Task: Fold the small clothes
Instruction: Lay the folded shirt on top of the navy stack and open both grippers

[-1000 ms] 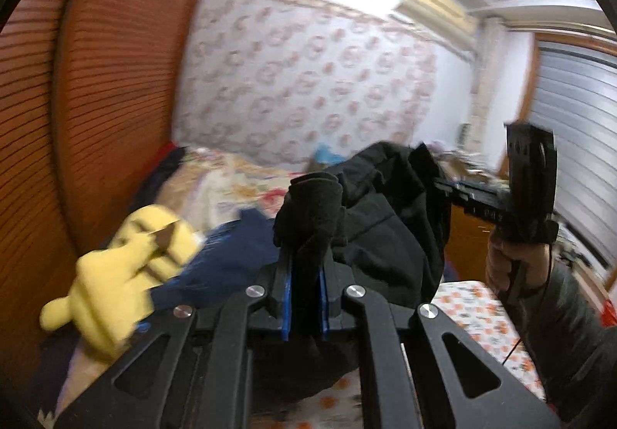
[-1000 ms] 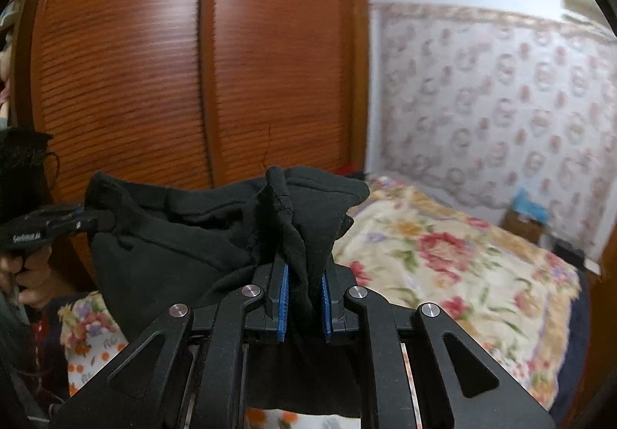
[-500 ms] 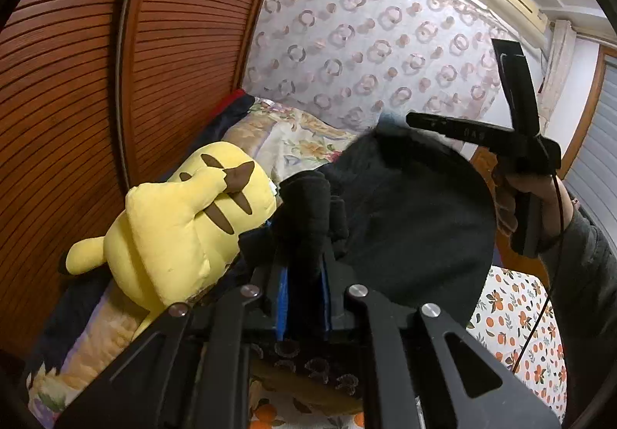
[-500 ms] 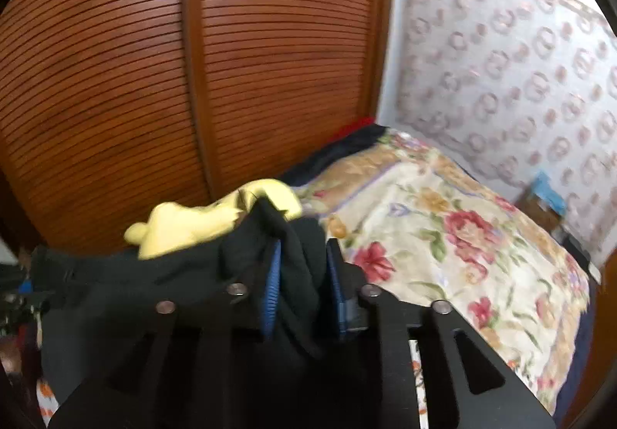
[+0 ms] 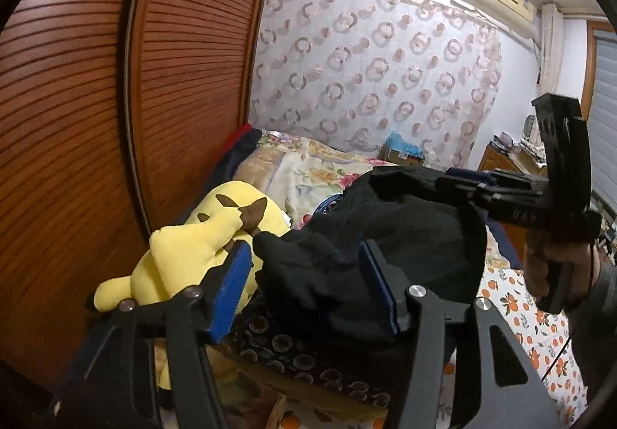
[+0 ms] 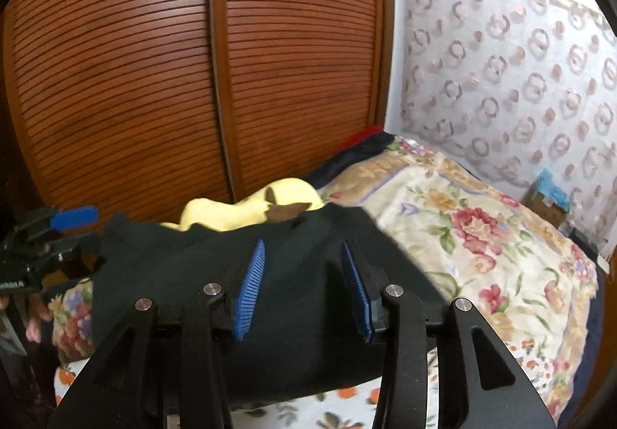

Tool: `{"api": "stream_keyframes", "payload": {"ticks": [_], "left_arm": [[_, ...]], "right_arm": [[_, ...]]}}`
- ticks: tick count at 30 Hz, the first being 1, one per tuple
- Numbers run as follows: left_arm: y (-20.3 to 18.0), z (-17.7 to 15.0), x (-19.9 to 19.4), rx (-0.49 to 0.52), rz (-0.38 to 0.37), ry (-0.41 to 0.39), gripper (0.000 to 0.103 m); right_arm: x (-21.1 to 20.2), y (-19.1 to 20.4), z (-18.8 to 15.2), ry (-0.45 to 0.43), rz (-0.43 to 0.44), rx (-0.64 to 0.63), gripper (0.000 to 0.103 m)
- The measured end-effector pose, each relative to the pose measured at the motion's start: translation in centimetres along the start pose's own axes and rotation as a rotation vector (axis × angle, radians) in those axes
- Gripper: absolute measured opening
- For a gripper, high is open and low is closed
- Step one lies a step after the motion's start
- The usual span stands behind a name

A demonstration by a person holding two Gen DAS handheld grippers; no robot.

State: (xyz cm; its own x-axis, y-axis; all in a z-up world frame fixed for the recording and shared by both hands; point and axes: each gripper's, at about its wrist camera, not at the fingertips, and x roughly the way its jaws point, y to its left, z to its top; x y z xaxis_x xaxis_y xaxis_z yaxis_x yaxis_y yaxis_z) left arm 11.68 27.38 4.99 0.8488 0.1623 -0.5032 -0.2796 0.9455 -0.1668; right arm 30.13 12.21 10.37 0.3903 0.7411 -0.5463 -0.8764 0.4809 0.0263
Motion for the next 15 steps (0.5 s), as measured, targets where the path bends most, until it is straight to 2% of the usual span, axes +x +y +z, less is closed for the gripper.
{"api": "stream_keyframes", "payload": {"ticks": [4, 10, 15], "left_arm": [[-0.6, 0.0, -0.5, 0.019, 0.0, 0.003, 0.058], [-1.5, -0.1, -1.1, 0.038, 0.0, 0.014, 0.058], [-2.8, -0.3, -2.0, 0.075, 0.004, 0.017, 0.058]], "right_arm": [[1.1, 0.9, -1.3, -0.007, 0.011, 0.012, 0.042], [5.2, 0.1, -3.8, 0.009, -0.009, 0.037, 0.042], [4.7, -0.3, -3.7, 0.008, -0.014, 0.069, 0.043]]}}
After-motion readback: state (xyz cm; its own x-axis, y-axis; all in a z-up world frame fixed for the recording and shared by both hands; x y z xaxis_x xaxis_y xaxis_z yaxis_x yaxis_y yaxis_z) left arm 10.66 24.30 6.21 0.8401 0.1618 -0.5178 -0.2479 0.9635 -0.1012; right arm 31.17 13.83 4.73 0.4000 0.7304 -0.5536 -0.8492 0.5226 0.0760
